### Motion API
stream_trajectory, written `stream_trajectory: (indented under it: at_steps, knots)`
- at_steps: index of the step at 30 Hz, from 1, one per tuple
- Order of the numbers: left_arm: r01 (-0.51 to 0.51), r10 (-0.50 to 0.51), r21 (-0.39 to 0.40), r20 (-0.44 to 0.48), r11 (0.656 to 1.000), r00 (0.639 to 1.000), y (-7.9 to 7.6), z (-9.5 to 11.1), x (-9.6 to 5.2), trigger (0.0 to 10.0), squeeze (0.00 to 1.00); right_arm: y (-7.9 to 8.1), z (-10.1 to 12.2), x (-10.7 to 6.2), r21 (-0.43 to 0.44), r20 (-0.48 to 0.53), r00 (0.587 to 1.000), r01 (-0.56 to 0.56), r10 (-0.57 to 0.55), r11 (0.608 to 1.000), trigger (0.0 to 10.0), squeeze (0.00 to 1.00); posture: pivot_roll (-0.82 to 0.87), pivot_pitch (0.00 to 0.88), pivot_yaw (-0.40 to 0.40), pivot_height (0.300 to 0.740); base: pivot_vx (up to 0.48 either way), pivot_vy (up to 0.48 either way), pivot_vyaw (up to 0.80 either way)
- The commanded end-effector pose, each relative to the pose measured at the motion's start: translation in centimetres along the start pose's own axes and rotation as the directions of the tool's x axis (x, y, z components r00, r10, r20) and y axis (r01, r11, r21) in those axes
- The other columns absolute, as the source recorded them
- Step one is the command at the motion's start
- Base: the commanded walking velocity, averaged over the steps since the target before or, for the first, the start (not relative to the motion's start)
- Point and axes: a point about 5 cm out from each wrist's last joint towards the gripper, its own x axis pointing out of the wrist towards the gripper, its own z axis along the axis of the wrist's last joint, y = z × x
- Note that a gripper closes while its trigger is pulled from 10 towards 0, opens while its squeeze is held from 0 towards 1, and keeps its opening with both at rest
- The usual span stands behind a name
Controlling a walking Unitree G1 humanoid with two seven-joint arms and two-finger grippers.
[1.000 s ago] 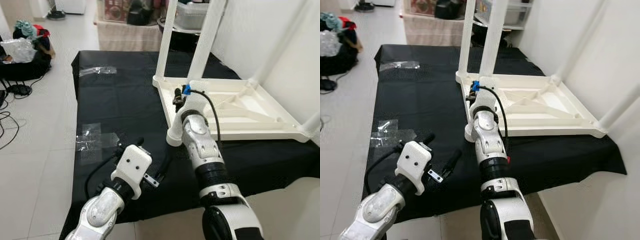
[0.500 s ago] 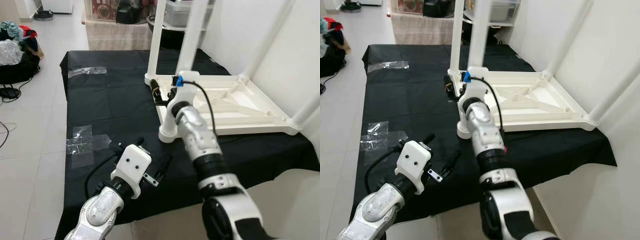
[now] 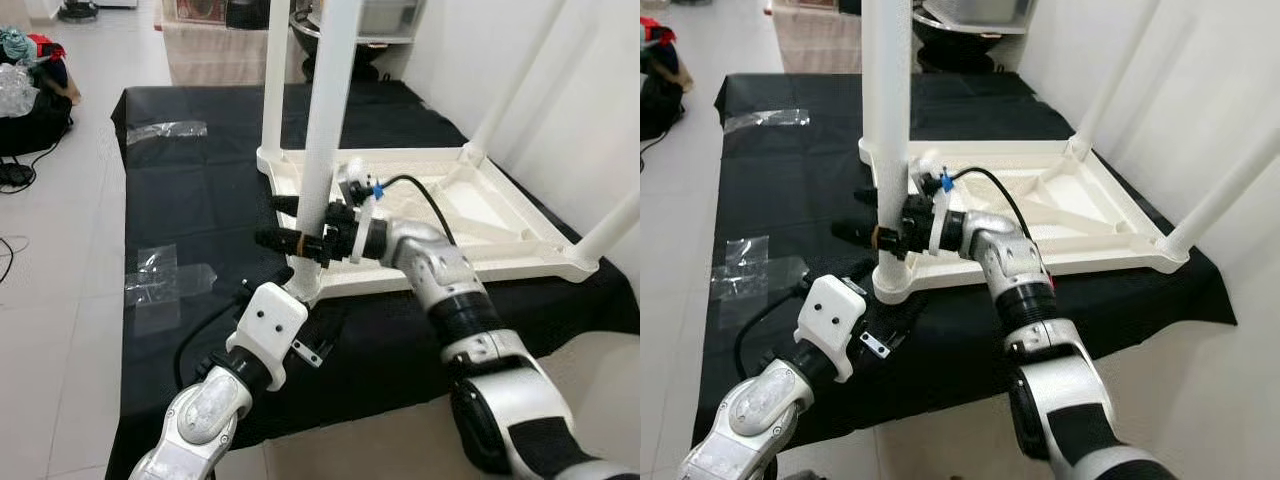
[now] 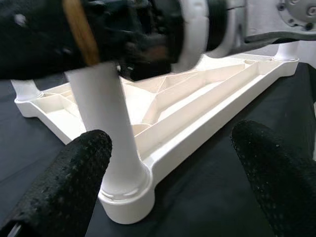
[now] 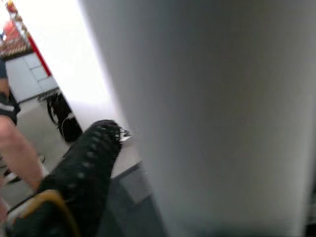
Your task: Building children table
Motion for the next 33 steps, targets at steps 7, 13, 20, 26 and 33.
stream_trajectory:
  at_steps: [7, 13, 20, 26, 33]
  knots:
    - [0.003, -0.003, 0.001, 0.000, 1.000, 1.000, -0.2, 0.1, -0.1, 10.0, 0.00, -0.7, 0.7, 0.8, -0.038, 0.064, 0.986, 0.155, -0.152, 0.987, 0.0, 0.00, 0.10, 0.041, -0.139, 0.740, 0.000, 0.000, 0.00]
    - [0.004, -0.004, -0.002, 0.001, 1.000, 1.000, -0.4, 0.1, 0.1, 10.0, 0.00, -3.0, 0.7, 0.3, -0.026, 0.128, 0.777, 0.624, -0.617, 0.781, 0.0, 0.00, 0.10, 0.041, -0.135, 0.740, 0.000, 0.000, 0.00]
    - [0.010, -0.010, -0.001, 0.002, 1.000, 1.000, -0.4, 0.0, 0.1, 10.0, 0.00, -3.3, -0.4, -3.9, -0.045, 0.192, 0.204, 0.979, -0.960, 0.199, 0.0, 0.00, 0.09, 0.028, -0.129, 0.740, 0.000, 0.000, 0.00]
    - [0.013, -0.013, 0.000, 0.005, 1.000, 1.000, -0.4, 0.0, 0.2, 10.0, 0.00, -2.1, -0.9, -1.6, -0.012, 0.186, 0.219, 0.975, -0.958, 0.221, 4.5, 0.00, 0.09, 0.019, -0.128, 0.740, 0.000, 0.000, 0.00]
    - [0.013, -0.013, 0.002, 0.004, 1.000, 1.000, -0.3, 0.0, 0.2, 10.0, 0.00, -1.8, 0.6, 0.5, -0.073, 0.237, 0.433, 0.900, -0.869, 0.429, 10.0, 1.00, 0.09, 0.016, -0.131, 0.740, 0.000, 0.000, 0.00]
